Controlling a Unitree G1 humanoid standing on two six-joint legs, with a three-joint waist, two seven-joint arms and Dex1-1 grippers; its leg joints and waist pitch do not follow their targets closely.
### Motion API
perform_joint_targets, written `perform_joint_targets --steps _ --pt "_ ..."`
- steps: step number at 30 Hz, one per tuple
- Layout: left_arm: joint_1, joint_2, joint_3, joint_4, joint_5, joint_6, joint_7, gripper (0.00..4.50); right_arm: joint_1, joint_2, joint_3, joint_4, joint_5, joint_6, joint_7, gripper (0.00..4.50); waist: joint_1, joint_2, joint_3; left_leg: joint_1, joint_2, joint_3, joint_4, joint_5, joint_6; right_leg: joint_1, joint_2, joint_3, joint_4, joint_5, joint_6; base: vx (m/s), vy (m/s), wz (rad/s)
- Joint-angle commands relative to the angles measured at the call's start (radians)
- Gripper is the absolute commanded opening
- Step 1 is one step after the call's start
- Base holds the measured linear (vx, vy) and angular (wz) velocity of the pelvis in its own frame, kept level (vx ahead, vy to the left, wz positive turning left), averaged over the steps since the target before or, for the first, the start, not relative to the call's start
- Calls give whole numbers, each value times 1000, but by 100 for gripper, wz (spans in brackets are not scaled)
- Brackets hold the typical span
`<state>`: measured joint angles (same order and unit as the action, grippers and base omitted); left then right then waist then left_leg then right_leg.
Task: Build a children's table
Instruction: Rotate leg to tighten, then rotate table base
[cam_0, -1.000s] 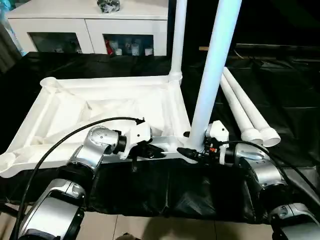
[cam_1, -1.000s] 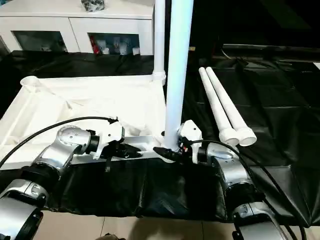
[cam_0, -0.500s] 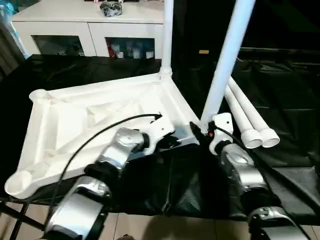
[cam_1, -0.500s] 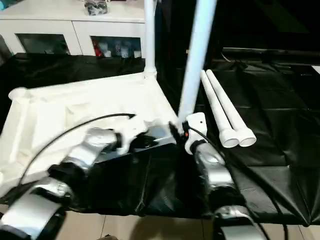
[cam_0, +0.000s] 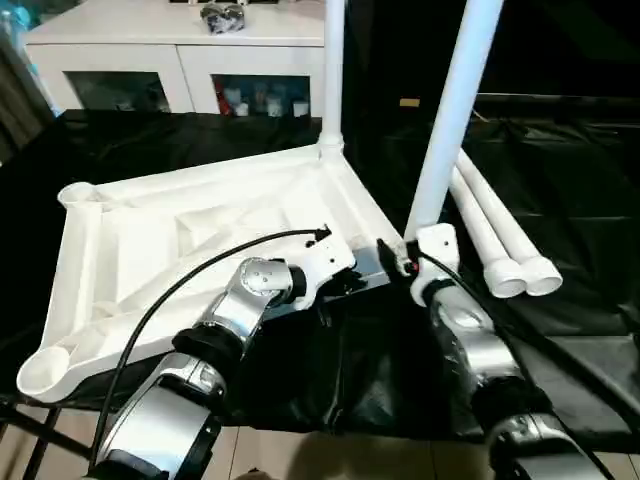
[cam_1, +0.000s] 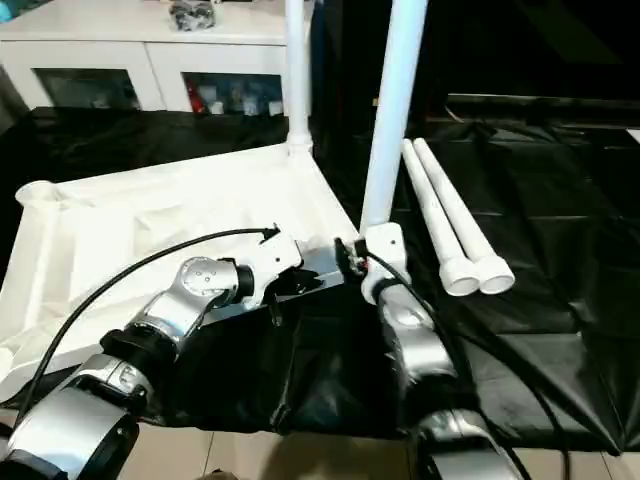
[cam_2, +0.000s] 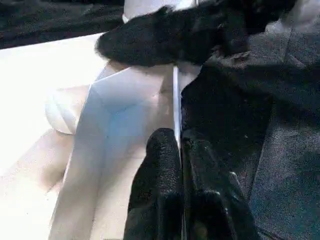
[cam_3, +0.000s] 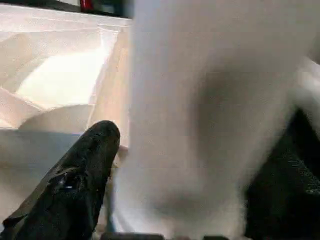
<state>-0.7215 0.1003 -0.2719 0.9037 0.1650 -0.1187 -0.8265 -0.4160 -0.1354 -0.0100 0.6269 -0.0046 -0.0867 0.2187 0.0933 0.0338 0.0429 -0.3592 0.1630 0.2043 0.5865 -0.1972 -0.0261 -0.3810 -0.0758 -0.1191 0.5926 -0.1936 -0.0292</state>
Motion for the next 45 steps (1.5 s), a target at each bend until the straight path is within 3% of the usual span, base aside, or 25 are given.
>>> perform_joint_targets --steps 1,2,4,5,6,10,11,14,18,22,23,24,25,26,27,29,31,37,40,45 --pt "-8 -2 22 26 -11 -49 32 0 35 -31 -7 -81 7 48 37 390 -3 -24 -49 10 85 -43 -72 -198 71 36 -113 82 -93 -315 -135 0 0 0" --pt "-10 -6 40 25 -37 -43 10 27 63 -50 -4 -141 22 77 72 391 -2 -31 -48 10 84 -42 -73 -201 79 36 -112 81 -97 -331 -125 0 0 0" --pt "-14 -5 58 22 -53 -43 16 55 97 -74 -2 -208 39 109 105 391 6 -29 -48 11 86 -43 -71 -195 85 36 -115 82 -98 -344 -119 0 0 0" --pt "-15 -1 69 18 -64 -43 16 59 130 -96 1 -274 56 140 131 391 6 -29 -51 5 87 -45 -71 -179 86 41 -115 80 -94 -324 -122 0 0 0" --pt "-14 5 70 12 -67 -47 17 71 147 -107 3 -309 70 165 153 391 7 -27 -53 6 91 -46 -72 -170 86 37 -114 80 -90 -289 -128 0 0 0" --pt "-9 26 124 -32 -103 -44 68 102 222 -164 25 -460 121 252 255 391 5 -26 -55 0 95 -49 -69 -155 102 44 -114 79 -76 -168 -158 0 0 0" --pt "-6 64 173 -87 -129 -2 101 102 277 -218 51 -567 152 298 343 391 1 -29 -55 -4 93 -49 -68 -144 105 48 -115 78 -69 -140 -171 0 0 0" --pt "8 164 211 -169 -122 52 104 102 325 -282 77 -686 200 365 440 391 0 -31 -55 -13 87 -48 -60 -106 139 52 -113 75 -62 -78 -172 0 0 0" --pt "9 298 232 -200 -65 125 133 102 333 -318 105 -755 244 422 507 391 -5 -21 -49 -1 87 -47 -62 -138 111 38 -100 74 -71 -169 -155 0 0 0" --pt "33 430 213 -210 16 220 137 102 284 -301 134 -728 223 459 509 391 -4 -15 -51 9 94 -51 -68 -148 60 33 -102 77 -65 -175 -168 0 0 0" --pt "50 468 201 -228 37 254 133 102 268 -297 145 -720 218 482 507 391 -6 -20 -49 6 92 -49 -68 -145 61 33 -101 78 -66 -168 -170 0 0 0" --pt "69 494 194 -230 42 277 120 102 245 -290 165 -692 201 498 506 391 -5 -19 -50 8 94 -52 -69 -143 50 33 -104 79 -57 -158 -183 0 0 0" --pt "81 507 184 -223 46 281 110 102 226 -285 182 -665 187 512 505 391 -8 -19 -47 5 91 -49 -69 -144 51 32 -102 80 -61 -163 -182 0 0 0" --pt "95 520 173 -213 49 282 100 102 203 -280 205 -631 170 527 504 391 -5 -18 -50 9 90 -49 -67 -140 40 31 -105 80 -59 -163 -189 0 0 0" --pt "98 521 168 -206 51 276 99 102 195 -279 214 -618 163 529 505 391 -7 -23 -48 7 88 -47 -68 -138 42 32 -104 81 -62 -160 -191 0 0 0" --pt "108 520 148 -184 68 271 99 102 165 -274 239 -570 139 539 499 391 4 -18 -51 19 91 -43 -64 -137 28 25 -105 84 -58 -127 -206 0 0 0" --pt "119 527 124 -169 102 279 111 102 133 -263 256 -522 119 542 492 391 3 -21 -48 11 93 -47 -70 -152 17 34 -107 83 -55 -123 -206 0 0 0" --pt "154 544 94 -205 130 324 114 102 71 -229 261 -424 91 539 446 391 -6 -29 -44 9 89 -50 -72 -195 -4 40 -115 86 -66 -232 -181 0 0 0" --pt "170 536 77 -234 115 340 69 102 35 -206 273 -340 58 515 410 391 -9 -27 -45 13 86 -49 -69 -197 -6 36 -112 86 -71 -270 -176 0 0 0" --pt "130 525 171 -244 56 360 137 102 -21 -177 262 -237 41 470 382 391 -9 -27 -48 16 87 -48 -67 -192 -9 35 -110 86 -63 -222 -196 0 0 0"
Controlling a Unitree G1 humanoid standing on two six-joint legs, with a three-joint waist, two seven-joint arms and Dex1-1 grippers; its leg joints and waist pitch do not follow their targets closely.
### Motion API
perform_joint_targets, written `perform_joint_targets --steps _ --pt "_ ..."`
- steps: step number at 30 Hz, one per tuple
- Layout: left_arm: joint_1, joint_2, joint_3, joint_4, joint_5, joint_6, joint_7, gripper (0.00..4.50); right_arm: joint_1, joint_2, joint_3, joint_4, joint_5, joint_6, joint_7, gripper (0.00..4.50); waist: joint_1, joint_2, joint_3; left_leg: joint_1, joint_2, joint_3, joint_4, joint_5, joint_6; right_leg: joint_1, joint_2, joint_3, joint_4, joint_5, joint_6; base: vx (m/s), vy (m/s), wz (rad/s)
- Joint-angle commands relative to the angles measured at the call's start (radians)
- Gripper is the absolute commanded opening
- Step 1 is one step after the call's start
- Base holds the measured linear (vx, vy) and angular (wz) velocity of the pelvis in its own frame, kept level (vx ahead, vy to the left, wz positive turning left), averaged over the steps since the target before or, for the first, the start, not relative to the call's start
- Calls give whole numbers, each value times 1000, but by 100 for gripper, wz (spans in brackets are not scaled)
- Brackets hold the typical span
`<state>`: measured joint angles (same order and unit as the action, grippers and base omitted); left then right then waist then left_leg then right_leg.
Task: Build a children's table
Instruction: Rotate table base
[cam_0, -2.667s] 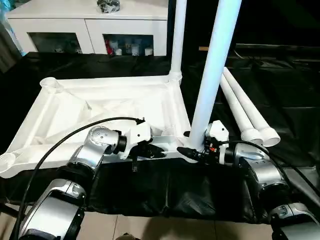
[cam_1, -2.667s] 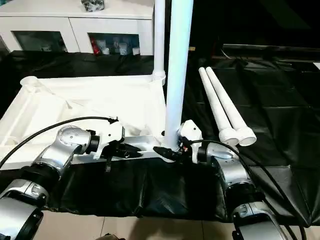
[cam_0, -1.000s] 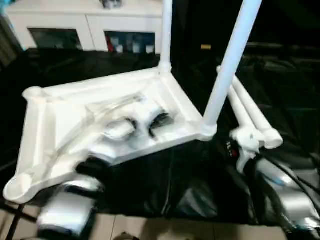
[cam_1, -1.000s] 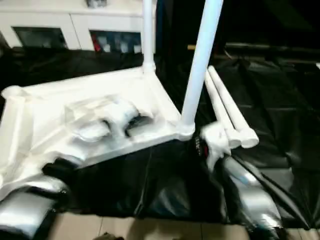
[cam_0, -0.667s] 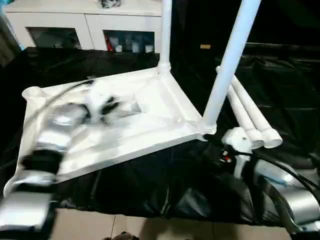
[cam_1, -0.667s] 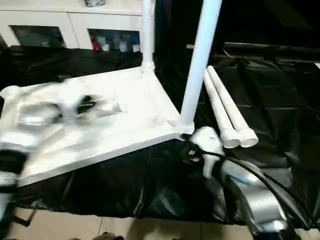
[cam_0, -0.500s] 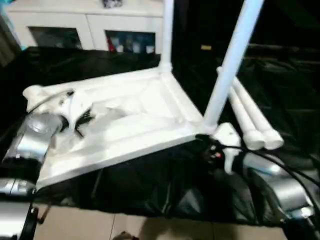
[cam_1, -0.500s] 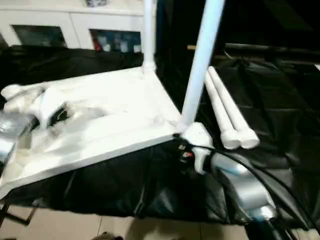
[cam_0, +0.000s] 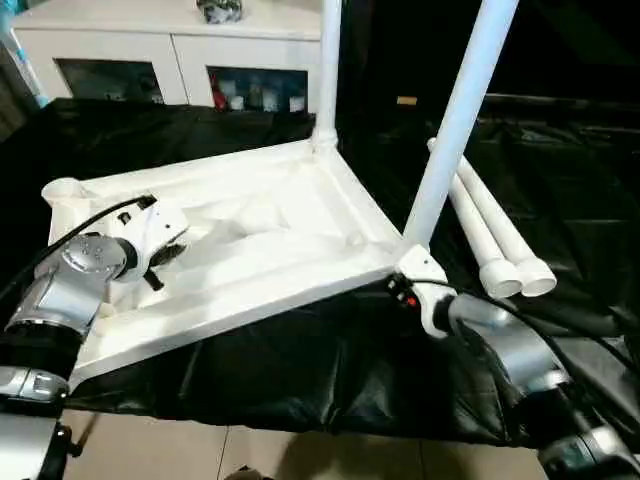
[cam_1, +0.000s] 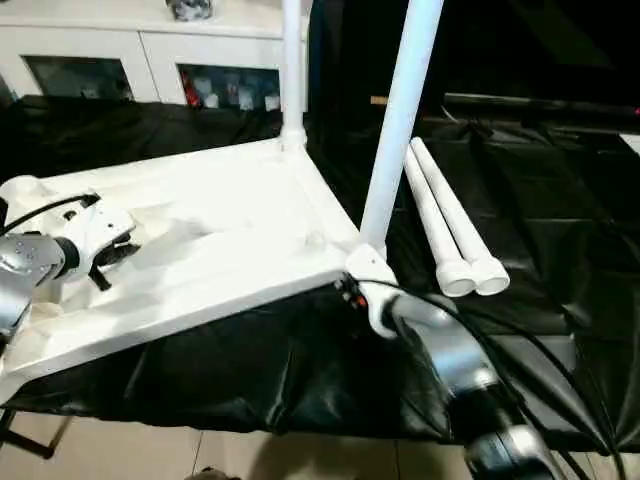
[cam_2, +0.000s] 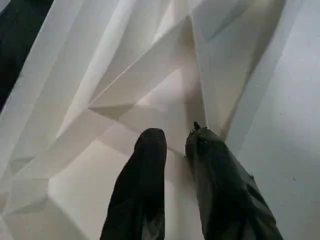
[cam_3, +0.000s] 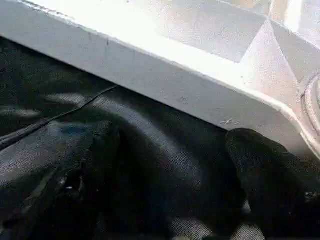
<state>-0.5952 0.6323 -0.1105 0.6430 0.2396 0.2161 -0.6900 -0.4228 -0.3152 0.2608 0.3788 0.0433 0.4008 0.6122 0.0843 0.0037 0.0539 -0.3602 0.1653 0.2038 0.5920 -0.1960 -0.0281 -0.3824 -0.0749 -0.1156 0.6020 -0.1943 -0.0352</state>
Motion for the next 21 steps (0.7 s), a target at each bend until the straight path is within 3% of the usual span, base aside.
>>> perform_joint_targets --steps 1,5,8,16,21 --pt "-2 -4 27 10 -30 30 9 102 -17 3 -8 14 -8 -21 -10 391 1 4 -60 15 84 -47 -72 -188 -6 38 -111 82 -72 -216 -189 0 0 0" --pt "-21 17 93 -29 -72 75 31 102 -30 5 -6 32 -15 -39 -1 391 2 1 -64 13 86 -47 -71 -148 3 40 -108 82 -59 -135 -203 0 0 0" --pt "-26 32 96 -12 -61 67 45 102 -37 9 -8 49 -19 -55 1 391 1 -2 -62 12 85 -45 -70 -141 14 39 -107 82 -59 -115 -209 0 0 0" --pt "-18 62 50 52 -7 60 79 102 -63 23 -35 68 -3 -84 -10 391 0 0 -59 15 85 -48 -73 -194 -6 37 -108 83 -66 -195 -189 0 0 0" --pt "-21 66 16 105 15 39 73 102 -82 22 -72 29 44 -54 23 391 3 0 -63 16 86 -47 -71 -169 0 37 -109 84 -61 -152 -191 0 0 0"
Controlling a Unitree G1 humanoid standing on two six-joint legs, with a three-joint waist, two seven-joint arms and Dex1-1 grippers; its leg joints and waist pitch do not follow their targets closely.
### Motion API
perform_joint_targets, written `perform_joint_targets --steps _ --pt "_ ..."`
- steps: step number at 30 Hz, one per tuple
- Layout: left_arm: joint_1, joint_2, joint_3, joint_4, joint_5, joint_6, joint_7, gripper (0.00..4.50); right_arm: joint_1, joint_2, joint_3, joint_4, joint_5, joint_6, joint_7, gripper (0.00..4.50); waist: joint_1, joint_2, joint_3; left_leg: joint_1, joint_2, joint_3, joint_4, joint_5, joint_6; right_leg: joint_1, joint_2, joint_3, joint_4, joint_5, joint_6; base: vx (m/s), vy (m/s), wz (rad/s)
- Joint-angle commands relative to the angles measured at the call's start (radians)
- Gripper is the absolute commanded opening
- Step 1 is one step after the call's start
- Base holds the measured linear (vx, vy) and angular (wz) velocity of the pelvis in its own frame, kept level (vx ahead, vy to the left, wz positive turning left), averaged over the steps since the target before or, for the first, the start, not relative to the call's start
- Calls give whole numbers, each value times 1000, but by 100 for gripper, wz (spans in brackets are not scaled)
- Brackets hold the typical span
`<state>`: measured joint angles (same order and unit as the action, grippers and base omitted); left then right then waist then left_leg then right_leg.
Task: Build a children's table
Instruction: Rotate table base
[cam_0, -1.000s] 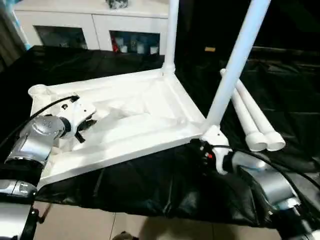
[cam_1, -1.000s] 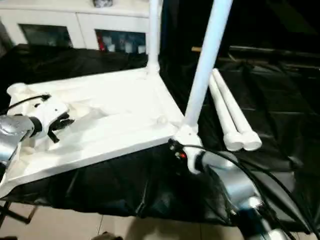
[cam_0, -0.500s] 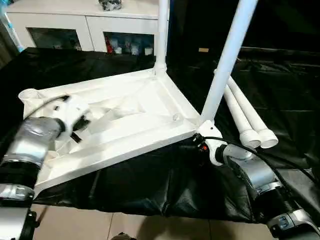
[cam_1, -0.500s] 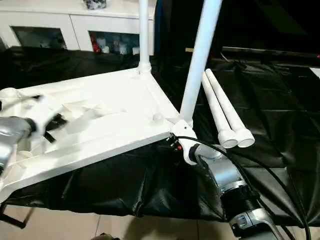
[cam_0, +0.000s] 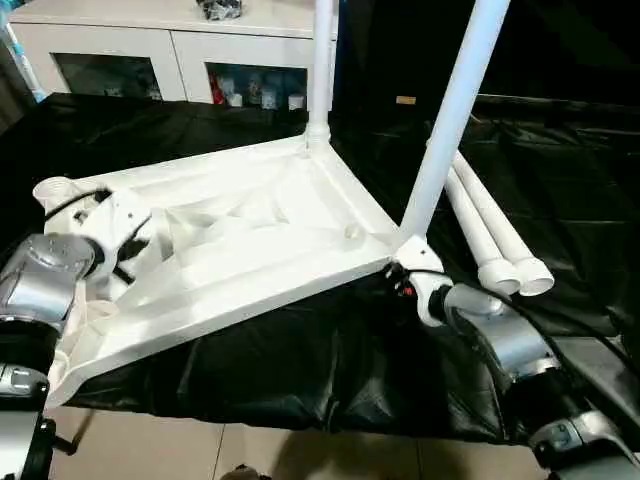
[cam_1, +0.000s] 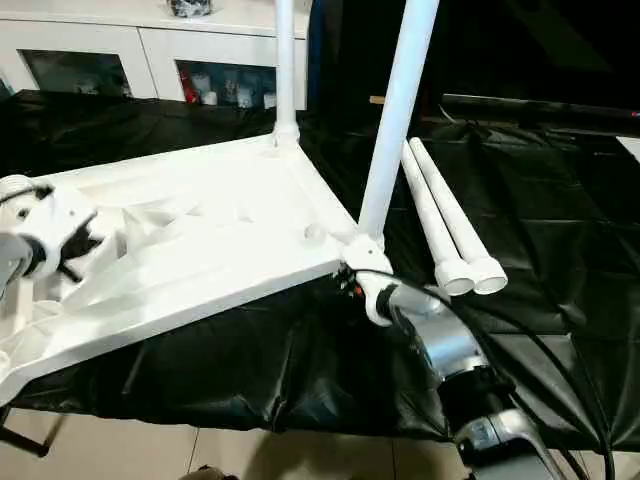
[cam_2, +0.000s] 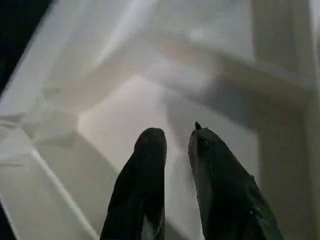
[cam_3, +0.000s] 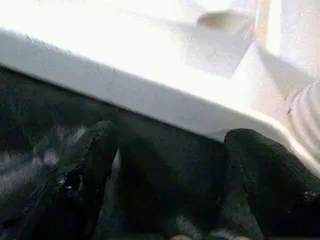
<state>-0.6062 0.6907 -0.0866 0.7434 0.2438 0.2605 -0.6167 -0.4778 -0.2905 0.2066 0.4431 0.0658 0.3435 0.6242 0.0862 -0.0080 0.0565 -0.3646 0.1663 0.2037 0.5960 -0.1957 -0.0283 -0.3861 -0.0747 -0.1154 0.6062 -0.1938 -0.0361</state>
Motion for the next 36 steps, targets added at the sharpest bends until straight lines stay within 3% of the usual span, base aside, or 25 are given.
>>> perform_joint_targets --steps 1,4,11,17,18,24,33,35,36 --pt "-13 6 -12 16 11 -11 -7 102 -31 -12 -21 -52 33 16 33 391 1 11 -66 21 87 -47 -74 -165 0 41 -109 84 -63 -141 -193 0 0 0" --pt "-14 5 -29 35 17 -27 -28 102 -39 -27 -25 -63 37 28 54 391 2 10 -67 19 85 -46 -73 -149 8 42 -108 83 -59 -110 -202 0 0 0" --pt "-25 -1 -58 57 14 -47 -88 102 -54 -29 -16 -25 16 26 61 391 5 5 -66 20 85 -45 -72 -148 7 41 -110 84 -61 -131 -204 0 0 0" --pt "-26 -2 -100 42 17 -50 -182 102 -71 -6 14 65 -22 4 39 391 4 1 -62 21 86 -45 -74 -173 -6 38 -114 84 -67 -187 -202 0 0 0" --pt "-28 -2 -108 43 19 -52 -196 102 -76 -1 18 77 -28 0 34 391 4 -4 -61 21 87 -46 -75 -184 -13 38 -115 85 -68 -210 -192 0 0 0" --pt "-36 -7 -118 18 -2 -49 -266 102 -123 38 -6 164 -33 -30 -14 391 2 0 -63 24 87 -47 -76 -191 -30 35 -116 87 -66 -200 -199 0 0 0" --pt "6 -28 -135 -131 -69 12 -411 102 -199 87 28 333 -113 -172 -97 391 0 -5 -63 22 87 -42 -75 -175 -38 38 -115 88 -58 -158 -221 0 0 0" --pt "19 -50 -129 -174 -87 32 -413 102 -227 120 -7 353 -93 -235 -146 391 -1 -11 -63 23 88 -42 -76 -179 -40 37 -116 88 -58 -163 -221 0 0 0" --pt "20 -56 -127 -174 -83 32 -401 102 -234 129 -27 348 -75 -244 -152 391 -1 -8 -63 24 88 -43 -75 -182 -38 38 -116 89 -59 -166 -222 0 0 0"
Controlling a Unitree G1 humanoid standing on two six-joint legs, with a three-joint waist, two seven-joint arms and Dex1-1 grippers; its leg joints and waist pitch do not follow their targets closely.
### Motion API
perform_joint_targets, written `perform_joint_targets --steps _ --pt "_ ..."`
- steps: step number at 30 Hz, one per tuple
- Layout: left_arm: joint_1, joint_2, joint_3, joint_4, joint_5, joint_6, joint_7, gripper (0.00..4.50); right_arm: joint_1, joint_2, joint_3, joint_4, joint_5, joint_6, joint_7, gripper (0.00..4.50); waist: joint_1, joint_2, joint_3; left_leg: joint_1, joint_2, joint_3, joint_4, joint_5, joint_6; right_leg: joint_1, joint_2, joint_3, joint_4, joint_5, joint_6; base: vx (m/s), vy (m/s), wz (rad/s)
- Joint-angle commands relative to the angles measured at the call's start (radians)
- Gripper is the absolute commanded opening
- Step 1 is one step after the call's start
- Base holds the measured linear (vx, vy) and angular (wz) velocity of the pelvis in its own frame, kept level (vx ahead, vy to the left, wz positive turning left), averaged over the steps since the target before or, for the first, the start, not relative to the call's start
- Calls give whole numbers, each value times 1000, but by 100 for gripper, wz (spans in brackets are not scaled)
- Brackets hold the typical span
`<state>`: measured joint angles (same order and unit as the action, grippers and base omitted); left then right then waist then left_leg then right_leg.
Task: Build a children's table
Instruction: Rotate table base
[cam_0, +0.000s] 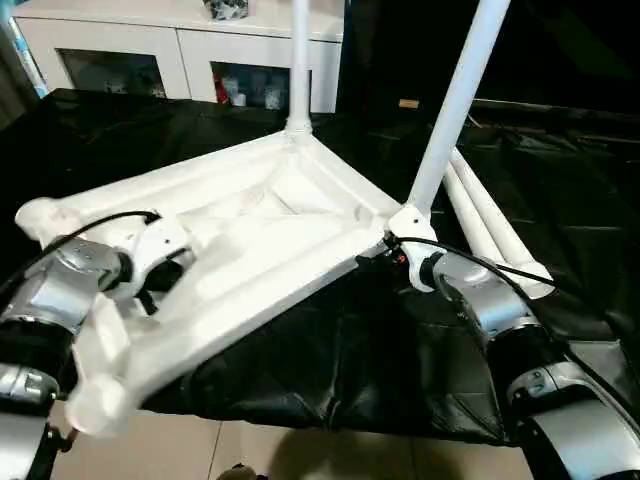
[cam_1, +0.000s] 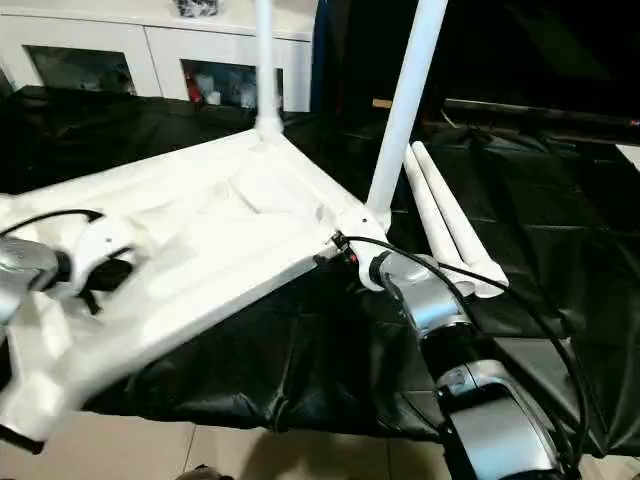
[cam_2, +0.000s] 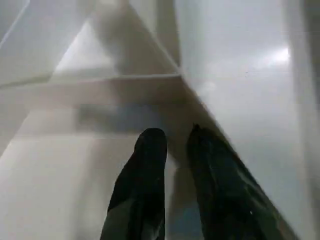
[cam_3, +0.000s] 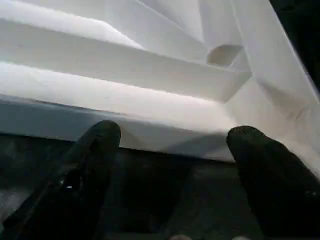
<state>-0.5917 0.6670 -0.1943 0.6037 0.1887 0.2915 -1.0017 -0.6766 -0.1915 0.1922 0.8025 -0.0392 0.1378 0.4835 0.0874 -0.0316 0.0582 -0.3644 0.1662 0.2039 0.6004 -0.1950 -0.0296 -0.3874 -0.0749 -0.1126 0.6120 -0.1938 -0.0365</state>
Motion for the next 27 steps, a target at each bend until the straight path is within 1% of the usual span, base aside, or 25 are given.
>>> perform_joint_targets --steps 1,2,4,5,7,8,9,10,11,12,13,15,17,18,19,20,23,24,25,26,27 --pt "5 -34 -20 -30 -18 -2 -4 102 -42 29 -21 -15 33 -52 -16 391 -3 13 -65 23 89 -43 -80 -181 -35 39 -116 87 -65 -162 -220 0 0 0" --pt "5 -34 -20 -30 -11 -1 2 102 -47 27 -24 -11 32 -64 -18 391 -2 13 -64 23 89 -44 -81 -179 -35 40 -115 86 -63 -157 -216 0 0 0" --pt "9 -34 -16 -39 -13 8 5 102 -47 7 -20 -16 18 -72 -14 391 -4 12 -65 21 88 -44 -81 -175 -34 41 -112 85 -61 -146 -215 0 0 0" --pt "18 -35 -9 -72 -27 32 -7 102 -45 -11 -18 -2 -3 -74 -5 391 -4 16 -66 22 88 -43 -79 -165 -32 40 -112 86 -58 -128 -219 0 0 0" --pt "24 -35 -7 -92 -35 45 -17 102 -42 -21 -13 8 -16 -72 -4 391 -5 14 -66 22 87 -41 -79 -151 -29 41 -109 85 -55 -106 -225 0 0 0" --pt "29 -36 -8 -107 -43 53 -27 102 -42 -24 -8 24 -26 -82 -12 391 -3 17 -67 22 85 -40 -77 -139 -24 41 -109 85 -54 -86 -231 0 0 0" --pt "37 -38 -11 -128 -55 64 -40 102 -46 -21 -8 50 -32 -87 -27 391 -2 17 -67 24 86 -39 -76 -136 -22 40 -109 86 -54 -76 -233 0 0 0" --pt "39 -39 -11 -132 -56 66 -42 102 -47 -19 -9 55 -33 -88 -30 391 -3 16 -68 22 84 -38 -75 -130 -16 42 -107 85 -52 -61 -243 0 0 0" --pt "47 -46 -15 -155 -64 74 -55 102 -57 -3 -14 93 -33 -88 -50 391 -1 20 -69 23 84 -38 -74 -127 -16 41 -108 85 -52 -58 -246 0 0 0" --pt "50 -49 -16 -162 -65 77 -59 102 -61 4 -16 108 -33 -90 -56 391 -5 17 -66 18 85 -41 -77 -138 -18 44 -107 85 -53 -71 -244 0 0 0" --pt "50 -49 -16 -162 -65 77 -59 102 -61 4 -16 108 -33 -90 -56 391 -5 17 -65 20 85 -41 -77 -151 -21 43 -107 85 -56 -90 -242 0 0 0" --pt "46 -75 -26 -181 -71 91 -63 102 -93 39 -12 187 -47 -102 -111 391 -8 17 -62 23 85 -42 -78 -187 -35 40 -109 86 -63 -154 -236 0 0 0" --pt "43 -86 -33 -190 -74 97 -61 102 -108 56 -12 214 -50 -104 -132 391 -8 17 -62 25 86 -44 -80 -206 -48 40 -109 86 -65 -184 -228 0 0 0" --pt "42 -93 -37 -199 -79 102 -63 102 -116 69 -14 223 -48 -106 -137 391 -9 15 -62 23 85 -44 -80 -210 -50 40 -109 87 -65 -186 -223 0 0 0" --pt "43 -96 -40 -209 -85 109 -65 102 -122 77 -16 231 -47 -110 -139 391 -9 16 -61 24 85 -43 -80 -212 -49 39 -110 88 -66 -187 -221 0 0 0" --pt "41 -112 -46 -225 -94 119 -65 102 -136 98 -23 247 -42 -119 -146 391 -10 14 -64 23 86 -44 -80 -207 -47 41 -112 89 -64 -181 -219 0 0 0" --pt "37 -131 -47 -238 -102 127 -65 102 -153 118 -29 271 -43 -139 -150 391 -12 15 -65 19 87 -43 -79 -180 -36 42 -110 88 -59 -141 -229 0 0 0" --pt "35 -139 -45 -240 -104 128 -62 102 -159 126 -31 279 -42 -148 -153 391 -10 15 -66 21 88 -43 -78 -173 -35 41 -111 88 -59 -131 -233 0 0 0" --pt "27 -157 -43 -240 -108 130 -55 102 -170 140 -38 293 -38 -161 -156 391 -7 18 -68 24 88 -39 -75 -155 -32 37 -110 88 -56 -97 -243 0 0 0" --pt "9 -193 -39 -234 -110 129 -33 102 -189 165 -53 315 -25 -180 -161 391 -9 16 -69 22 88 -40 -77 -152 -34 41 -106 86 -52 -81 -240 0 0 0" --pt "9 -193 -39 -234 -110 129 -33 102 -189 165 -53 315 -25 -180 -161 391 -9 16 -68 22 87 -40 -78 -154 -35 40 -106 86 -53 -80 -241 0 0 0"
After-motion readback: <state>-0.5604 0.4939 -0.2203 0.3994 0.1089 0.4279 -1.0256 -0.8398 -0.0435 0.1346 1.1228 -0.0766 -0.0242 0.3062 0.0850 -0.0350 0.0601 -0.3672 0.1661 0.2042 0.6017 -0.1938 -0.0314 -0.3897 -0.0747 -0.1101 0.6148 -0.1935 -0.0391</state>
